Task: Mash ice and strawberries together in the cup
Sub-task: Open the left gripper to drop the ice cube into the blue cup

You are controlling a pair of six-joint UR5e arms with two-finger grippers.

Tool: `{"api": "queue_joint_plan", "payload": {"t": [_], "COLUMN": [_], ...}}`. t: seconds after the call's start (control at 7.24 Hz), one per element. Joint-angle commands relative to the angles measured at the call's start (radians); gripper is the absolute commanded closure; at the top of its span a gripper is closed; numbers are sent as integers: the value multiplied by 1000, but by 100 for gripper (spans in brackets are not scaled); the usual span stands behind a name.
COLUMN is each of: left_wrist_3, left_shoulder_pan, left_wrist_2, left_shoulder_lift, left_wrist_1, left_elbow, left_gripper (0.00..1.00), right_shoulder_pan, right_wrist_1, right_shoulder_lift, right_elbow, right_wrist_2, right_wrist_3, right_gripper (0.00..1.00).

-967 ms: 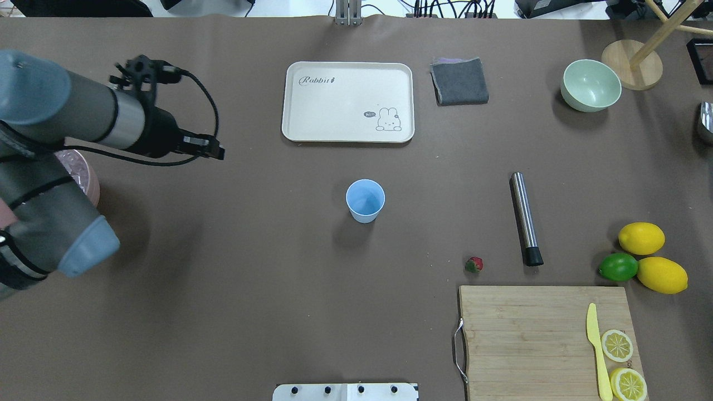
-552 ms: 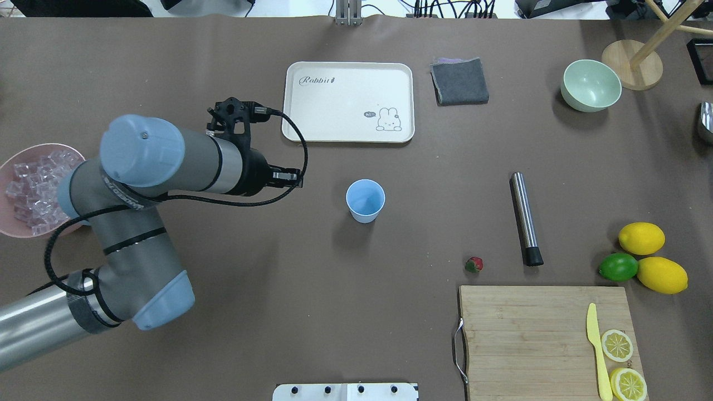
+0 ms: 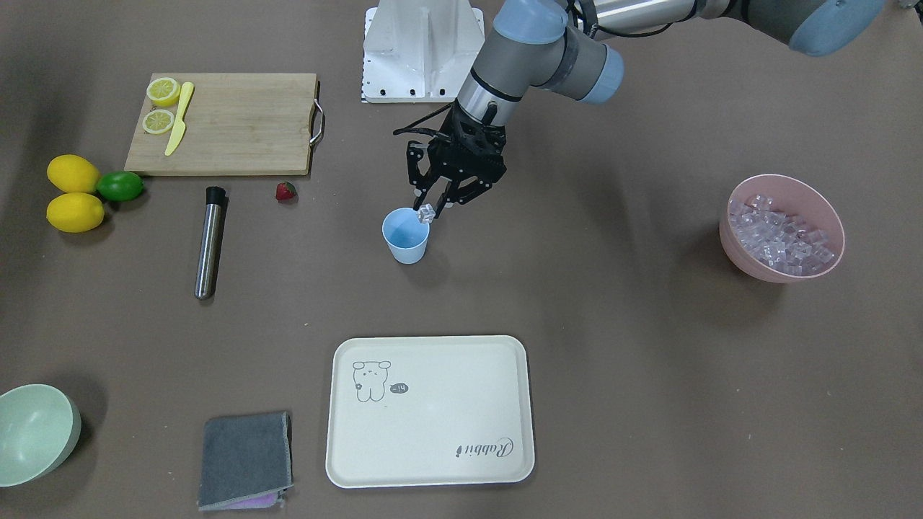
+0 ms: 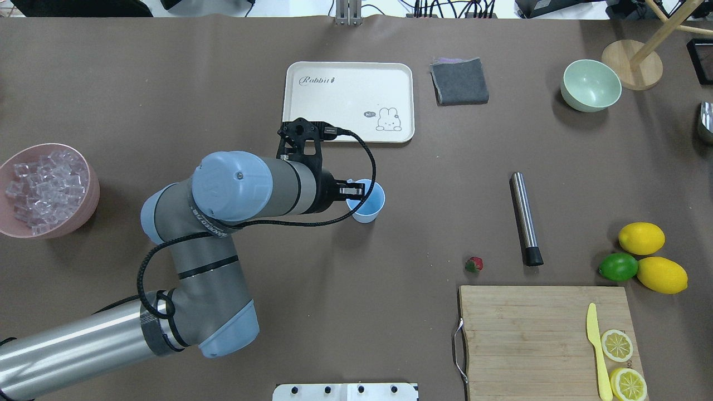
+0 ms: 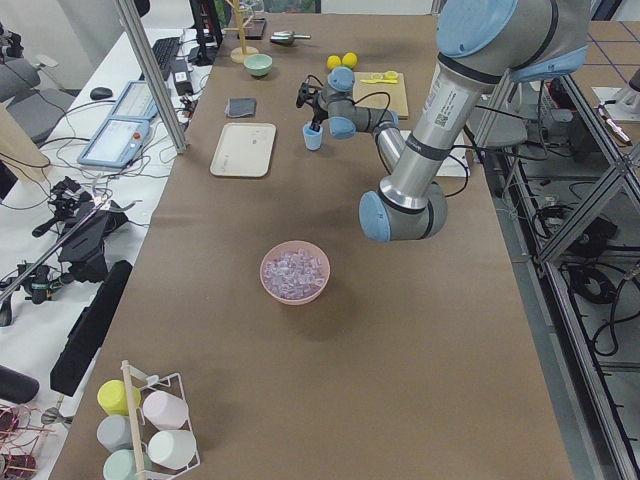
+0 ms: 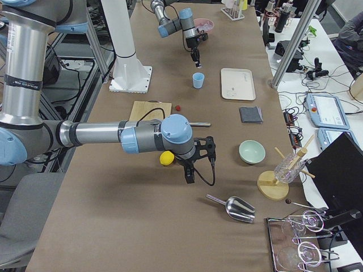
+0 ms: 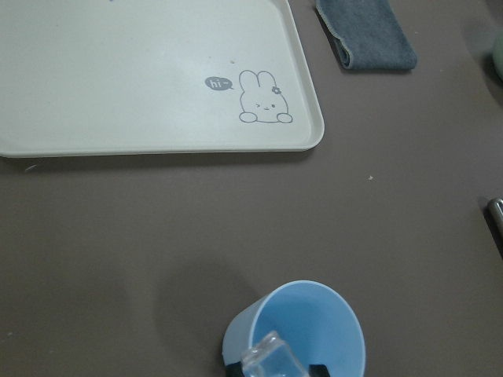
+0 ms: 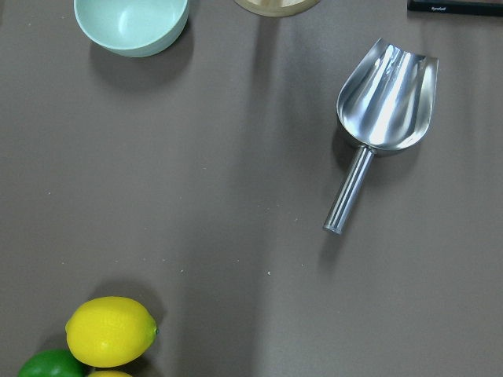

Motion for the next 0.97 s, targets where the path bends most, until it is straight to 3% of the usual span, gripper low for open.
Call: {"api": "queue_joint_plan", "payload": {"t": [0.0,0.28,0.55,0.83], "left_wrist_3": [-5,-7,-10,-3], "left_shoulder_pan": [18,31,32,32], "left_wrist_2": [39,51,49,52], "left_shoulder_lift": [-22,-27,-29,-19], "left_wrist_1": [-4,-9,-10,0], "left_elbow": [31,31,29,23], "left_gripper": [100,100,2,2], "right_shoulder_pan": [1,1,1,-1], "right_wrist_1": [-1,-1,-1,2], "right_shoulder_lift": [0,0,0,2], "right_elbow": [-4,-10,-10,-10], "right_wrist_2": [0,0,0,0], "right_wrist_3": [0,0,0,0], "right_gripper": [0,0,0,0]}}
